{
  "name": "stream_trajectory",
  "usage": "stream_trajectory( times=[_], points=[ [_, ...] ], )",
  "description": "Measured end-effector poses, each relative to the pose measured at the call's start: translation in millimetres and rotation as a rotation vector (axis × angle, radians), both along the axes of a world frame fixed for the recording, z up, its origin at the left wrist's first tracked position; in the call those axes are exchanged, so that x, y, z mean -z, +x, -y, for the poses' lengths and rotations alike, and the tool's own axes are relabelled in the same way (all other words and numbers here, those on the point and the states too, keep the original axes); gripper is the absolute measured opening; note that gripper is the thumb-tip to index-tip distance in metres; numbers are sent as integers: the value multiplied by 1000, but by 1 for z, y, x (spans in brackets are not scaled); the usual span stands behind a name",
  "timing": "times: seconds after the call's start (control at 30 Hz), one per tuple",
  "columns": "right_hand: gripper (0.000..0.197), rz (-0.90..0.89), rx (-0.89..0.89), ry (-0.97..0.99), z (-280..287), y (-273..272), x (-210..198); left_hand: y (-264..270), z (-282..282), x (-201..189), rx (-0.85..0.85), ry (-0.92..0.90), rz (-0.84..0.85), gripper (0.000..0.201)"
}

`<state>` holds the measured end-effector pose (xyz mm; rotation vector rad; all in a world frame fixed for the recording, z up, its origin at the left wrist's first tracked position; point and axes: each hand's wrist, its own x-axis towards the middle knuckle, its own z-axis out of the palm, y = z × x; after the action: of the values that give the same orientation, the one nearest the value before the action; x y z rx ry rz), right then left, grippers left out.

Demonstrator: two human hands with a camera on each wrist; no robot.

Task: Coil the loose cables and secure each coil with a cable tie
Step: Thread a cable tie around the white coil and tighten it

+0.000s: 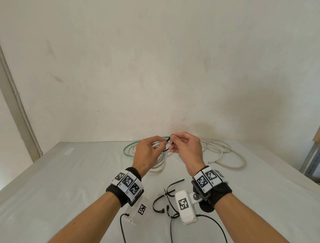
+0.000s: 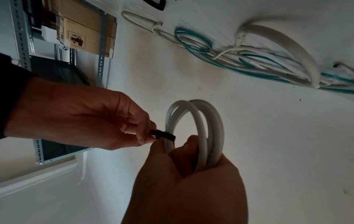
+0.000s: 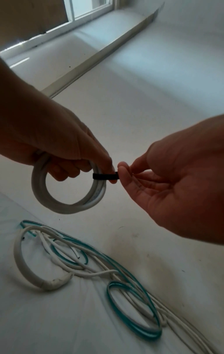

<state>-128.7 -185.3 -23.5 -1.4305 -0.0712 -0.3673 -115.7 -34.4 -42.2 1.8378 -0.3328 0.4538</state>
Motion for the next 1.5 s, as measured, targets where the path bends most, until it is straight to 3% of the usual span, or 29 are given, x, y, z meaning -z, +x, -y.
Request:
stream_trajectory(
  times=[0.13,0.3,0.7,1.1,1.37,1.5],
  points=[
    [9,-51,-27,-114,-3,-2,-1,2,-3,-8,-51,72,71,8],
    [8,-5,-15,67,-4,-1,-11,9,-5,-22,-106,161,108,10],
    [5,-43,-11,-26,-3,2,-8,8,-11,-15,-120,308,131,9],
    [7,-42,-58,-99,0,6,-10,9,-12,-17,-136,266,174,17],
    [16,-152,-214,1,8,6,-8,9,-13,-13,-132,230,130,11],
    [14,-73,-181,-81,11,6,-6,7,-13,-15,-105,205,101,9]
  ],
)
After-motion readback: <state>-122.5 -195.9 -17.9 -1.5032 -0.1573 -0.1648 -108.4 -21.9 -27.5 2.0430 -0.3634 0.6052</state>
